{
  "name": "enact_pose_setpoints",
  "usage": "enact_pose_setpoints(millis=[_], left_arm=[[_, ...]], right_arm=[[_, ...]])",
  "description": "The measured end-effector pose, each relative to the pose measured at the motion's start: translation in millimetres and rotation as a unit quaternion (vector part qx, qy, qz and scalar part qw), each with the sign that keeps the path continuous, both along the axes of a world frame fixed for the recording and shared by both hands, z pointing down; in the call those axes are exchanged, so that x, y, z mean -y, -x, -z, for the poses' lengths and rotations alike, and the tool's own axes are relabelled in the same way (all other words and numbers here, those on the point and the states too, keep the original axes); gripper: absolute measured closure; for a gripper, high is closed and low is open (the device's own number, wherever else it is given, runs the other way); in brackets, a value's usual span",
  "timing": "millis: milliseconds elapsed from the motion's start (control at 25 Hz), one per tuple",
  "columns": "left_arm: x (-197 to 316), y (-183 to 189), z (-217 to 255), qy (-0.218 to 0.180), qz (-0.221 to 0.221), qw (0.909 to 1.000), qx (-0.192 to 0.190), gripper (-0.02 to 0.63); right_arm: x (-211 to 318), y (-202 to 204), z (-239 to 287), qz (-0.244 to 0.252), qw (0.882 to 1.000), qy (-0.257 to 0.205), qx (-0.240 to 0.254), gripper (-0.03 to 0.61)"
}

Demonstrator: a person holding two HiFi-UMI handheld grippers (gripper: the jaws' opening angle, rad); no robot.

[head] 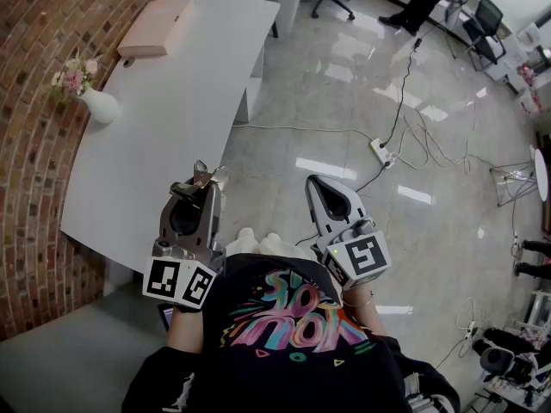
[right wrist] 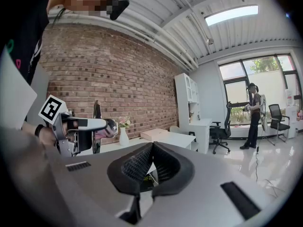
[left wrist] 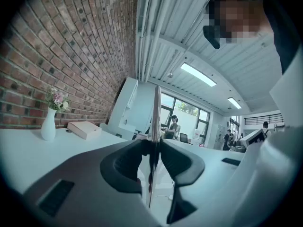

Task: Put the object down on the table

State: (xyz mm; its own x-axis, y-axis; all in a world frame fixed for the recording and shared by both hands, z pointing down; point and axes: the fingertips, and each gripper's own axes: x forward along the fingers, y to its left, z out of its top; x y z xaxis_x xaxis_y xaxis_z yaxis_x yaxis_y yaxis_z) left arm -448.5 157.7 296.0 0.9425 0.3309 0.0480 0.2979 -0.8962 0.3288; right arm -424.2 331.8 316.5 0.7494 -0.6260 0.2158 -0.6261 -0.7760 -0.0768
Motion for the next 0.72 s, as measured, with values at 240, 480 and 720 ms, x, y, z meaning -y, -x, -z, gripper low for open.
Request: enact_pose_setpoints(millis=[240,480,720], left_arm=[[-10.8,8.0,2.9,0.0,0.003,0.9999,-0.01,0.479],[-23.0,4.5,-2.3,0.004,0.004,1.0,-0.008,0.479],[-24.2,-31.2,-10.8,0.003,0.002,1.0,-0.001,0.479]], right_arm=[[-5.4,9.2,13.1,-0.004,0.999,-0.019,-0.03,0.561],[-18.6,9.6,-1.4,-0.007,1.0,-0.022,-0.013,0.561],[-22.1,-20.5,-20.9,-0.002,1.0,-0.016,0.009,0.561]])
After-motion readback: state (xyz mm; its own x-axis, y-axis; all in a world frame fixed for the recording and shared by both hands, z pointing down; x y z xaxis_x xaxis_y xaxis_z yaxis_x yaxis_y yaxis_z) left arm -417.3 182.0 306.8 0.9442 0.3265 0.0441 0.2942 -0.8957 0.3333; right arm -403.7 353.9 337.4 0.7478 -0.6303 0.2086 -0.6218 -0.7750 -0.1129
